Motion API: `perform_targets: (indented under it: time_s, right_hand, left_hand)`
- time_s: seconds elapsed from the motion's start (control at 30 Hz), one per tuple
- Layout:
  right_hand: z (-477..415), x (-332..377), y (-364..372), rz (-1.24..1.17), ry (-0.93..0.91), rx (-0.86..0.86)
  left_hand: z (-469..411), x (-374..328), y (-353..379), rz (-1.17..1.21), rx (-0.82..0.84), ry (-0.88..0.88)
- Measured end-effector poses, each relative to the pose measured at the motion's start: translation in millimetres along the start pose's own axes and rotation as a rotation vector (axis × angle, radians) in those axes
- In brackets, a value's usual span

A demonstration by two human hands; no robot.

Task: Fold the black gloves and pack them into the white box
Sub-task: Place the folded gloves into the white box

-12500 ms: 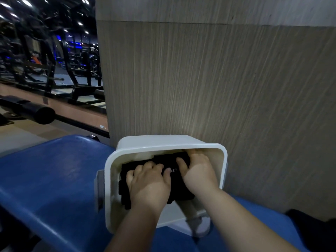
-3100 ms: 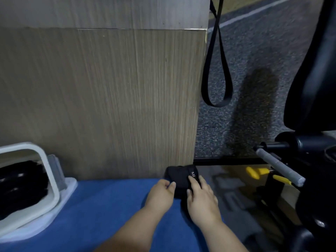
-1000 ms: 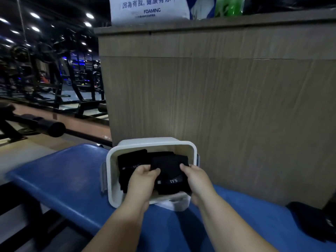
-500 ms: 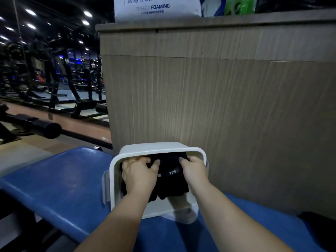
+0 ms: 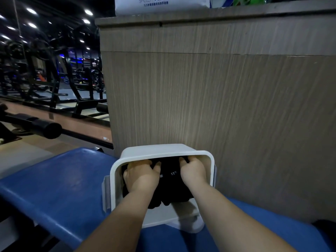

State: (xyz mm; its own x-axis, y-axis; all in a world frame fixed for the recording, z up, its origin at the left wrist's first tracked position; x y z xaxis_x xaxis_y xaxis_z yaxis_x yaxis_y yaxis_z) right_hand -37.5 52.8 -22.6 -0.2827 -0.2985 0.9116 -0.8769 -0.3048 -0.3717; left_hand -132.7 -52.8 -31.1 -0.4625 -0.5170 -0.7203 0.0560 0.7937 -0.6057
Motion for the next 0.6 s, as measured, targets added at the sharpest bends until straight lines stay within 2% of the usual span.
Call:
perform_targets:
  time_s: [0.27,0.33,0.5,0.6]
  right_hand:
    - [-11.0,-12.9,4.3,0.029,-0.032,0.046]
    - [-9.2,-15.9,4.8,0.078,-0.12,0.055]
    - [5.2,-18.3,-7.7,0.377,-0.401,0.092]
    - [8.4,-26.0,-12.0,0.493,-0.475,0.143]
  left_hand:
    - [-4.5,-8.9,7.8,-0.113,0.018,0.001]
    - [-3.7,-11.1,7.5,-0.12,0.009,0.016]
    - [-5.3,-11.4,10.3,-0.149,0.026,0.047]
    - [-8.4,-6.5,15.0,-0.111,0.034,0.058]
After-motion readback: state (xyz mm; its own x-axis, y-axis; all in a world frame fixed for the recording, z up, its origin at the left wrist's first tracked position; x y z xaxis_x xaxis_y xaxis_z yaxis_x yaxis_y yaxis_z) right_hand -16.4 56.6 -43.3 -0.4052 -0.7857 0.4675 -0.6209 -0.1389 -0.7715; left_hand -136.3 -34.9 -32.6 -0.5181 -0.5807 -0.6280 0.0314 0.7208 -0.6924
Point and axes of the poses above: each hand's wrist, its own z-axis away from the middle knuckle, its own y-axis out of the palm, x = y × z, the point moved 1 cm from there along -z, towards the middle knuckle, and after that the axes turned 4 degrees about -x, right-handed, at the moved point
